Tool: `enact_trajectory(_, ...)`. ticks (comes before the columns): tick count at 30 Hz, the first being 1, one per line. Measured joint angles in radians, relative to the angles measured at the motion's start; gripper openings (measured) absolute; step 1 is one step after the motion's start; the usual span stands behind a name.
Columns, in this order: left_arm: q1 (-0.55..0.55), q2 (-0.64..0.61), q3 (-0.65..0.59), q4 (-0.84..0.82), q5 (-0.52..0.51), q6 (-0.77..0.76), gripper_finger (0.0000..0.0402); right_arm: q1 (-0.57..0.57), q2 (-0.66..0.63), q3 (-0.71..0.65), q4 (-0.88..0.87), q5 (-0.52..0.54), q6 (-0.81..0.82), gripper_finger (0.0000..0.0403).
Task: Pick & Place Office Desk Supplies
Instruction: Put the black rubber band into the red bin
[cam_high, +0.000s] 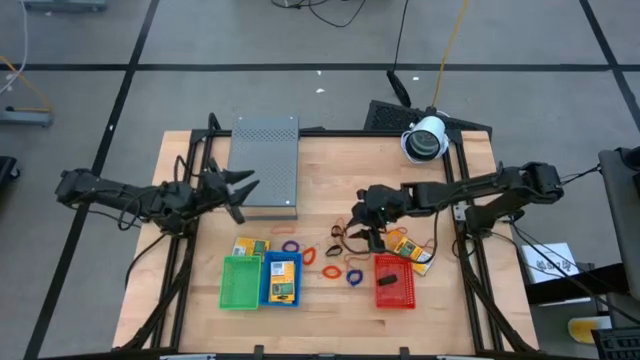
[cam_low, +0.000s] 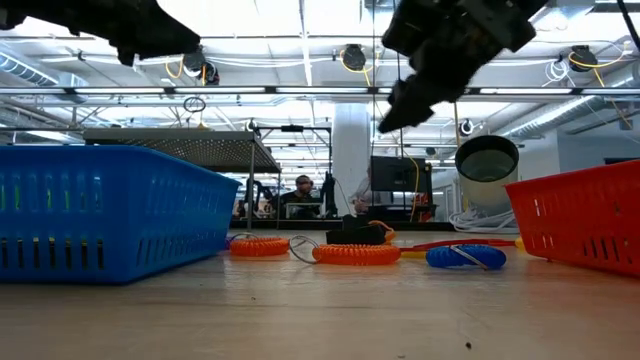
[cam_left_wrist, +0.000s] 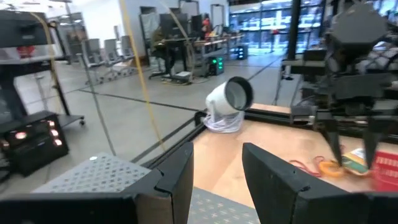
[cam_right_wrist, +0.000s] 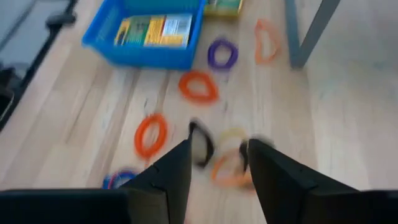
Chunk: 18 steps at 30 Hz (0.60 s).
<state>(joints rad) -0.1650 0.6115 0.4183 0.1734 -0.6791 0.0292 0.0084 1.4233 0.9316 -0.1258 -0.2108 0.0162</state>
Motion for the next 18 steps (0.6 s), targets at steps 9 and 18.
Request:
enact_trajectory(9, 0.104, 0.064, 0.0, -0.027, 0.156, -0.058, 0.0145, -0.036, 0.036, 0.0, -0.001, 0.038, -0.06, 0.0139)
enact_trajectory(18, 0.121, 0.17, 0.0, 0.046, 0.378, -0.202, 0.0145, -0.024, 0.052, 0.0, 0.144, 0.132, 0.028, 0.0136)
